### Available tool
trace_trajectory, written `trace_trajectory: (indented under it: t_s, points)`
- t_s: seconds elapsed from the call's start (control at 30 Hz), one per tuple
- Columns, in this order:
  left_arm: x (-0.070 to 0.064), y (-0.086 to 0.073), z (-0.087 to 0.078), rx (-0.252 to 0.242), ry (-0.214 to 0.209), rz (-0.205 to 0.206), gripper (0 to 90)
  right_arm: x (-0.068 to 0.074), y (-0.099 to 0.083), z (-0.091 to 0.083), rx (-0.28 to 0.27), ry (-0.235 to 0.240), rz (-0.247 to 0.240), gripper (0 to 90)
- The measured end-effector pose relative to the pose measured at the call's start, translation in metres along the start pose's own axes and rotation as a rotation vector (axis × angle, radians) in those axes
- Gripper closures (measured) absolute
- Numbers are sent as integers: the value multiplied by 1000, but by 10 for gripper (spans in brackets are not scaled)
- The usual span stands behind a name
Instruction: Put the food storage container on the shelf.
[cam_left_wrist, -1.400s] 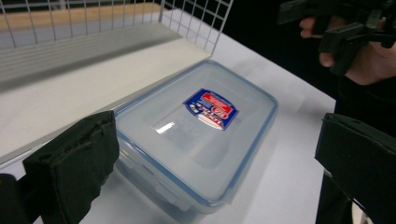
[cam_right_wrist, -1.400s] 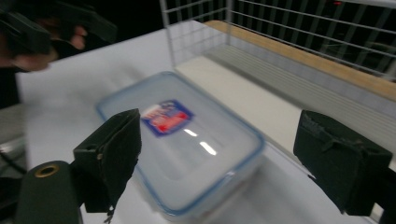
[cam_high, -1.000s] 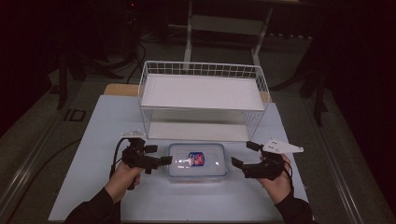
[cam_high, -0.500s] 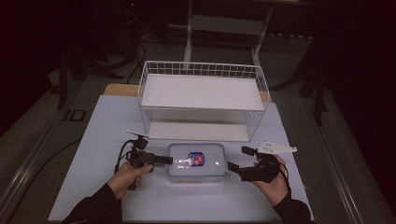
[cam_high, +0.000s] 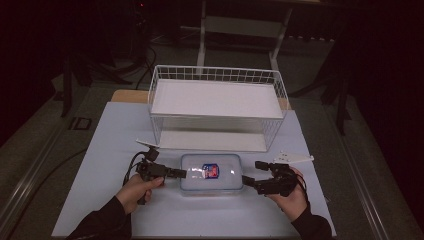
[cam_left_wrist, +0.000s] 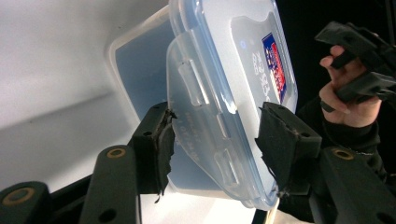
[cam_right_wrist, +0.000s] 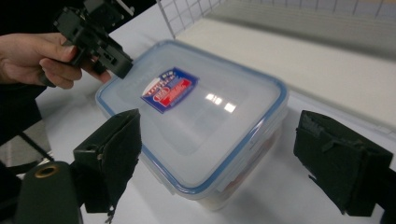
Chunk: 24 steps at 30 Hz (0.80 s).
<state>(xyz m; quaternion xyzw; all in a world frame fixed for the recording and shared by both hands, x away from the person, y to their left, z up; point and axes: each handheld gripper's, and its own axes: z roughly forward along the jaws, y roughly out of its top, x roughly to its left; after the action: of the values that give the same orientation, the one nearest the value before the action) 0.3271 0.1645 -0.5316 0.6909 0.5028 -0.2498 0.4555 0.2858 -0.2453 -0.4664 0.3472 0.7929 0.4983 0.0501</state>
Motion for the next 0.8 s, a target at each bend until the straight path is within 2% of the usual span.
trace_trajectory:
  t_s: [0.07, 0.13, 0.17, 0.2, 0.27, 0.33, 0.43, 0.5, 0.6, 0.7, 0.73, 0.8]
  points:
    - [-2, -1, -1, -1, 2, 15, 489, -2, -2, 4, 22, 14, 40, 170]
    - [-5, -3, -2, -4, -1, 34, 505, -6, -3, 8, 49, 49, 121, 188]
    - [-7, -5, -2, -10, 2, 49, 510, -7, -4, 10, 66, 60, 141, 202]
    - [-8, -5, -2, -13, 5, 53, 511, -9, -5, 12, 79, 43, 148, 204]
    - [-8, -6, -3, -14, 4, 61, 512, -10, -7, 14, 84, 49, 158, 216]
    - [-6, -8, -3, -30, -10, 66, 514, -18, -11, 18, 98, 68, 215, 251]
    - [-6, -9, -3, -28, -21, 75, 527, -26, -14, 22, 105, 87, 259, 299]
    - [-9, -10, -4, -22, -14, 90, 534, -34, -16, 25, 115, 116, 320, 342]
    - [-13, -11, -3, -21, -11, 110, 543, -42, -18, 28, 120, 165, 385, 409]
    - [-16, -12, -3, -15, -5, 130, 551, -44, -21, 32, 141, 204, 410, 469]
    - [-16, -13, -4, -15, -4, 132, 551, -44, -22, 32, 142, 235, 422, 488]
    - [-17, -14, -4, -18, -5, 137, 555, -44, -22, 31, 144, 235, 415, 502]
